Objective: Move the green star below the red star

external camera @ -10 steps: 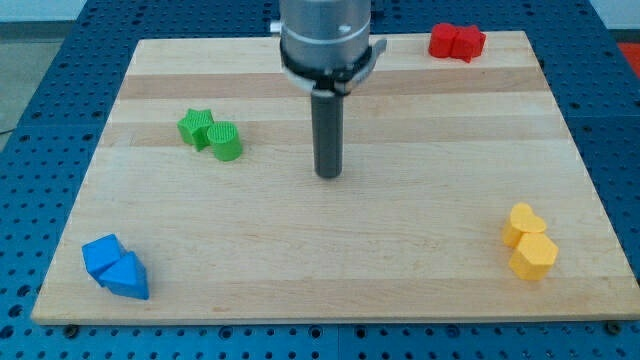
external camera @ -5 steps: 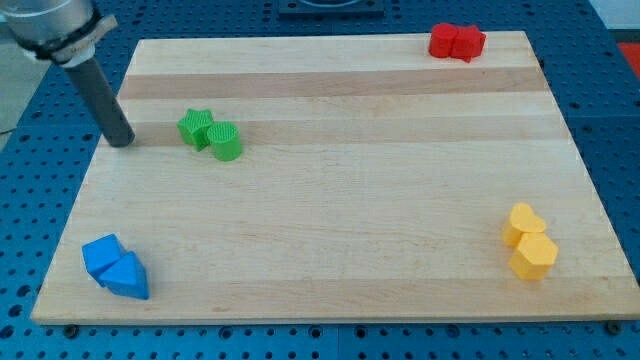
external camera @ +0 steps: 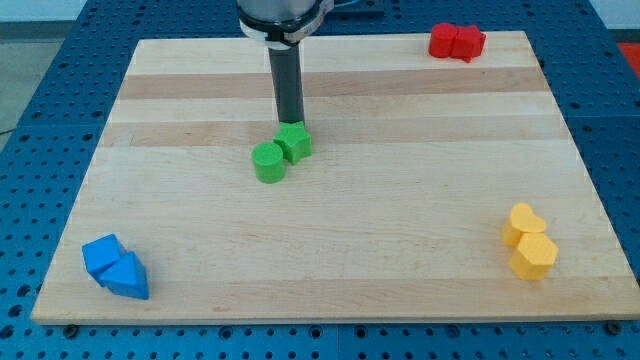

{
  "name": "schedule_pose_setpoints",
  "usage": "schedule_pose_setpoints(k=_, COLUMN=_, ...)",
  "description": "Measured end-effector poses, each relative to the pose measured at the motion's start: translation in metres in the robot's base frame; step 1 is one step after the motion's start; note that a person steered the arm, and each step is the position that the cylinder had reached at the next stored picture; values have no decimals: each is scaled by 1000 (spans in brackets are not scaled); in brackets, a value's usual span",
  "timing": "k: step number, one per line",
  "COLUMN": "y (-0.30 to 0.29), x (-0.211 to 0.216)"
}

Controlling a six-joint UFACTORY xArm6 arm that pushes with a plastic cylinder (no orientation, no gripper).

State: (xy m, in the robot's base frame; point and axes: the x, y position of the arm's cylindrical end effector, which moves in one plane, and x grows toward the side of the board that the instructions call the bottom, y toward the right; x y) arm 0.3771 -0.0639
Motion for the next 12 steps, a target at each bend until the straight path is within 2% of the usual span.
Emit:
schedule_pose_setpoints(k=1, y=-69, x=0)
schedule_pose_setpoints(k=2, y=-99, x=25)
schedule_pose_setpoints(k=3, y=-60, x=47)
schedule_pose_setpoints(k=5, y=86, x=38)
schedule_pose_setpoints(k=6, y=73, x=37)
schedule_pose_setpoints(k=7, y=3, x=45)
schedule_pose_setpoints(k=8, y=-36, x=34)
schedule_pose_setpoints(k=9, y=-6, x=4)
schedule_pose_setpoints(k=11, y=165, x=-3)
schedule_pose_setpoints(k=12, y=184, x=-3)
